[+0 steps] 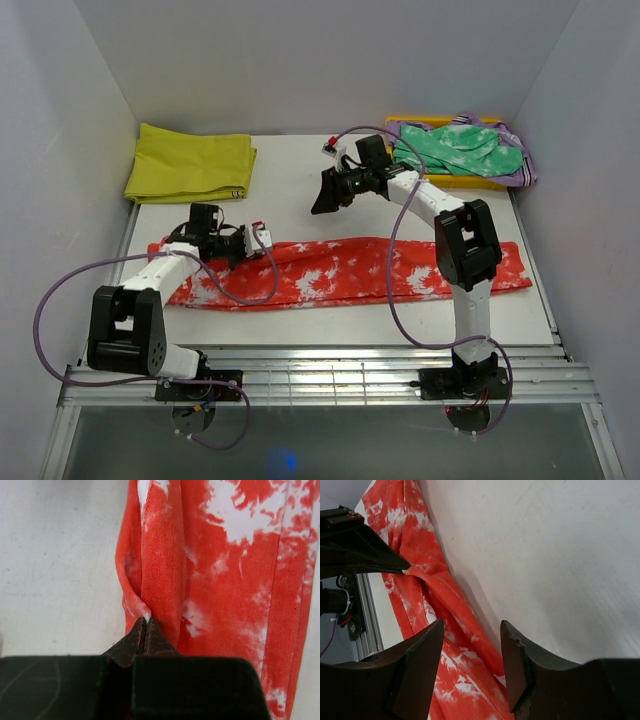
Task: Fold and stack the trousers
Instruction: Fold the trousers
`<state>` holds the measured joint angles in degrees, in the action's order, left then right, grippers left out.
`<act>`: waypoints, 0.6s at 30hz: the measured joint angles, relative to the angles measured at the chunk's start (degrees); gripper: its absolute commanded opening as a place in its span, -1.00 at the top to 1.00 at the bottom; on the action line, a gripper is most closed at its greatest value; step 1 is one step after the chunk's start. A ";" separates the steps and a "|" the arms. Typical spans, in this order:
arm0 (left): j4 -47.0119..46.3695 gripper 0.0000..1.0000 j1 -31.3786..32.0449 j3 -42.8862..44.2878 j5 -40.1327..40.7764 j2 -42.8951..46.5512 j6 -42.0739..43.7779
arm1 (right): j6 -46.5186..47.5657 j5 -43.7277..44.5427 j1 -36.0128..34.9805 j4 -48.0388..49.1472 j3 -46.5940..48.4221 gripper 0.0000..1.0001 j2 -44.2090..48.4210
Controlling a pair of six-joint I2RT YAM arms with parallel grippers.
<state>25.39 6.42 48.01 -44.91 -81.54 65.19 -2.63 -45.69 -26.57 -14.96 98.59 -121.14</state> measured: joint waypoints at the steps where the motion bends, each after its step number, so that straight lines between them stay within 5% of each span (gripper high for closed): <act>1: -1.92 1.00 0.55 -2.56 1.03 1.16 0.46 | -0.09 -0.31 -0.61 0.17 -1.55 -0.08 0.31; 7: -14.21 1.00 2.82 -14.64 6.45 8.11 1.38 | 3.17 -0.35 -6.16 -0.22 -8.00 -0.15 1.01; 18: -29.86 1.00 3.10 -19.56 11.34 8.50 -3.17 | -2.19 -2.08 -11.54 3.56 -7.91 -0.32 0.04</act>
<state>-4.47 9.52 28.45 -33.56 -73.03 62.02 -4.82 -47.77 -38.11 -11.40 90.67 -121.10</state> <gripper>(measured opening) 0.009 0.647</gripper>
